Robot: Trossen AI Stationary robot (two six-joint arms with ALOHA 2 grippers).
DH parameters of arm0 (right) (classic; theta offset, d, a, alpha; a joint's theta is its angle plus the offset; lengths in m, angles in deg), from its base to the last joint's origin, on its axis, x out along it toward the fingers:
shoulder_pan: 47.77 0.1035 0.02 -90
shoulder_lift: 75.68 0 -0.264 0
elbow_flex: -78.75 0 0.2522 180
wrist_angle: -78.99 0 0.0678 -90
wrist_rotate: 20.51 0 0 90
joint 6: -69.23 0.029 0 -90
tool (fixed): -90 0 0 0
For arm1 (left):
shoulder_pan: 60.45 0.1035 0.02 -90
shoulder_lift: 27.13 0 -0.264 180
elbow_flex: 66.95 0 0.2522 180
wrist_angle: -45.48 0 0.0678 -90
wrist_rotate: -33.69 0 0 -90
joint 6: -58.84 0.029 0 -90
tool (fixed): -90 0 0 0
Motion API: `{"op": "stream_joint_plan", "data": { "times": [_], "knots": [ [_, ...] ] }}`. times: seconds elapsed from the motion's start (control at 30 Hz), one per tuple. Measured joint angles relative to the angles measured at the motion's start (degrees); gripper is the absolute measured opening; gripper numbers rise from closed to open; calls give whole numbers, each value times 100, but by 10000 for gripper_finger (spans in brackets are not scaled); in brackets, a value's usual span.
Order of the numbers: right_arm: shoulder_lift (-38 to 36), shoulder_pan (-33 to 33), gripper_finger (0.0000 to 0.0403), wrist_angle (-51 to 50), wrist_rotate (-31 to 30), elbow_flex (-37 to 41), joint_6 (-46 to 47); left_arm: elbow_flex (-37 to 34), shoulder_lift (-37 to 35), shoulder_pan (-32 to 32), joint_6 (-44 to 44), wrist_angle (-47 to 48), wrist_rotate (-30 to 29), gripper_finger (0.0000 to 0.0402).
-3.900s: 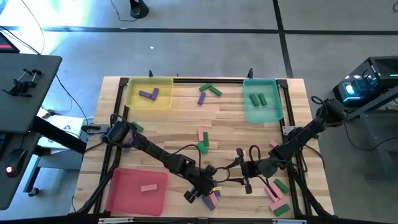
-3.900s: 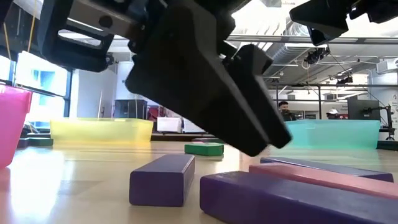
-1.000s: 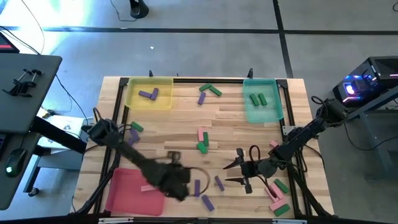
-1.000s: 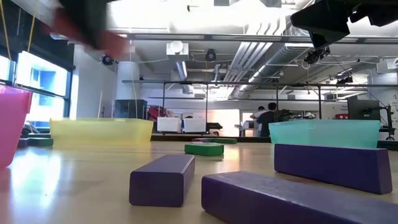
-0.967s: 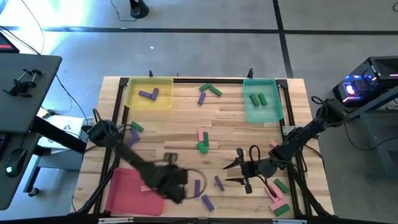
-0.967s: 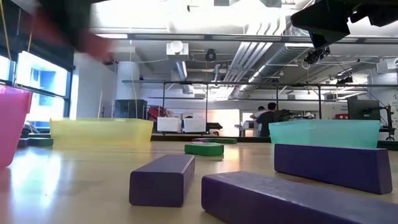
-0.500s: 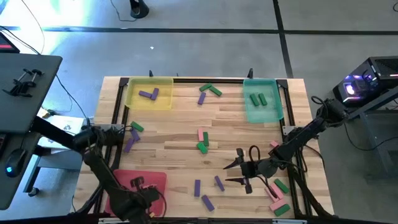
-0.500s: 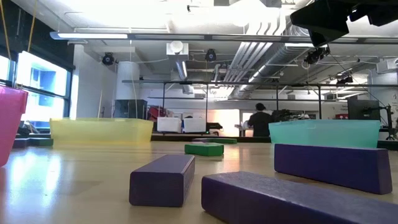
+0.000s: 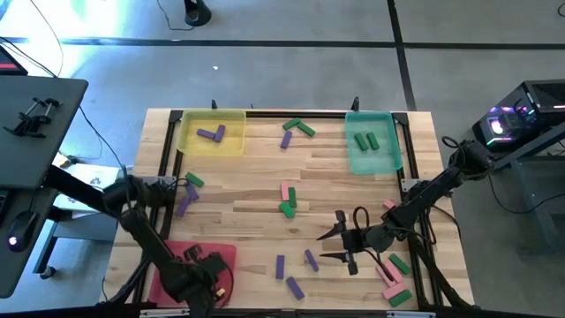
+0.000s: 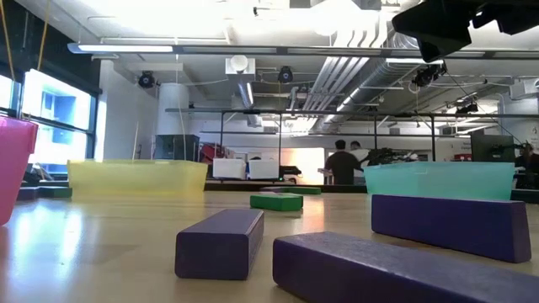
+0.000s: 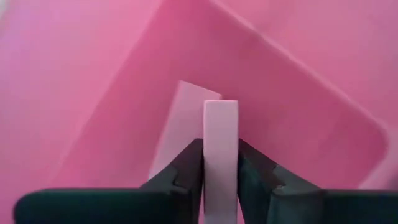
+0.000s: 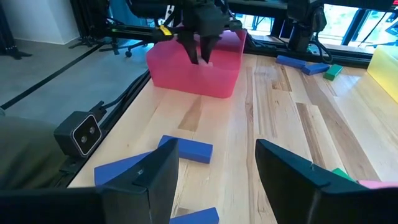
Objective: Sort blocks
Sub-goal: Put the pink wooden block into the pink bin, then put the green wooden block into the green bin
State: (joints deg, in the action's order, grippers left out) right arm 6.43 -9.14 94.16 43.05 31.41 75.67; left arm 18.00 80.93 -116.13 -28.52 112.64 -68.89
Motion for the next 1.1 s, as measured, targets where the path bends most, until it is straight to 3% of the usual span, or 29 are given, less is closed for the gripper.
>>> {"op": "stream_joint_plan", "data": {
  "times": [0.2,0.4,0.53,0.67,0.83,1.1],
  "knots": [
    [2,0,199,2,0,0,13,-180,-768,24,-156,-17,-191,141],
    [2,0,199,1,0,0,15,-180,-1499,26,-59,503,-864,187],
    [2,0,199,-5,0,0,15,-180,-1774,98,-245,1313,-1928,192],
    [2,0,199,-13,0,0,15,-183,-1789,307,-1114,2255,-3227,187],
    [2,0,199,-17,0,0,39,-258,-1789,780,-1160,2417,-4479,177],
    [2,0,199,-46,-132,0,162,-922,-1786,2169,-561,1509,-5171,166]
  ]
}}
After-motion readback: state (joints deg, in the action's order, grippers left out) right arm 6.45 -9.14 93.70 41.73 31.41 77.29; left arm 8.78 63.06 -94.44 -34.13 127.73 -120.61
